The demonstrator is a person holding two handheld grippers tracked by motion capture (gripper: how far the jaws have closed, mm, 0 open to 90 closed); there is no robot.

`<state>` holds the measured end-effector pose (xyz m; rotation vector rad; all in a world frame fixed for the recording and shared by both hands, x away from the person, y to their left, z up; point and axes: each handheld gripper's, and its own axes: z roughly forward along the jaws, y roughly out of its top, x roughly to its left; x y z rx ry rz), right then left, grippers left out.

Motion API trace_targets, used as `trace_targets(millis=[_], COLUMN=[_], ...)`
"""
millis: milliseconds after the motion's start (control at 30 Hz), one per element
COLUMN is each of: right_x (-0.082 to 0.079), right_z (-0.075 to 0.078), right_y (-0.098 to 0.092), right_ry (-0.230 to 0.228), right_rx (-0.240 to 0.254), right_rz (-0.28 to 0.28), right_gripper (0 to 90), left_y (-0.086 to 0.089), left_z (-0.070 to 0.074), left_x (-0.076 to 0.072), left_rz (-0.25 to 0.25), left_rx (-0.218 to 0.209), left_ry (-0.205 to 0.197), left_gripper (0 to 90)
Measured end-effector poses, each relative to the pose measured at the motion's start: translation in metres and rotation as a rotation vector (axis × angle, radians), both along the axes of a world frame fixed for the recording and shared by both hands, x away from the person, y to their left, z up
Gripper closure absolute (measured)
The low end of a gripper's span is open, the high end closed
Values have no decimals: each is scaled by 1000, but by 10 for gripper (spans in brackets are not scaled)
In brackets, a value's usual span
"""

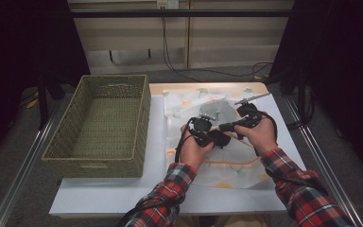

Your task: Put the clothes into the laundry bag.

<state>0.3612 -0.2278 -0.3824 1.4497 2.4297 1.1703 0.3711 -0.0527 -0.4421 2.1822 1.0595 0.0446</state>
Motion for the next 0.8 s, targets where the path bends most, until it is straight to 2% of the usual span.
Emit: trace_targets(millis=[33,100,133,233,333,467,533,667,700,767,800], right_x=[0,0,0,0,0,0,0,0,1,1,1], right_z=[0,-1,-2,-3,-3,-4,-5,-6,-6,-6,-6], right_y=[0,-1,-1,-1,-1,-1,-1,-1,-1,-1,-1], right_ry=[0,3,1,3,5,7,8,13,12,12,14], right_rx=[4,0,-2,-2,-3,-1,-1,-6,-6,-6,-6], right_rz=[-1,-3,-4,-3,-4,-6,-6,-8,-6,-7,-7], right_gripper=[900,900,900,900,900,900,900,900,900,900,900], left_y=[1,2,3,6,9,14,17,22,22,23,23], left_z=[0,0,1,1,3,5,6,7,7,6,5], left_x=[0,-1,-2,-3,-5,-8,-9,-10,-10,-10,-11], left_rz=[-5,0,-5,-4,-18,-9,-27,-35,-28,-44,-37], left_rx=[4,-14,6,1,17,21,35,50,42,71,67], left_ry=[0,20,16,30,37,48,57,77,78,93,98], left_gripper=[764,742,732,678,621,555,520,523,524,517,523])
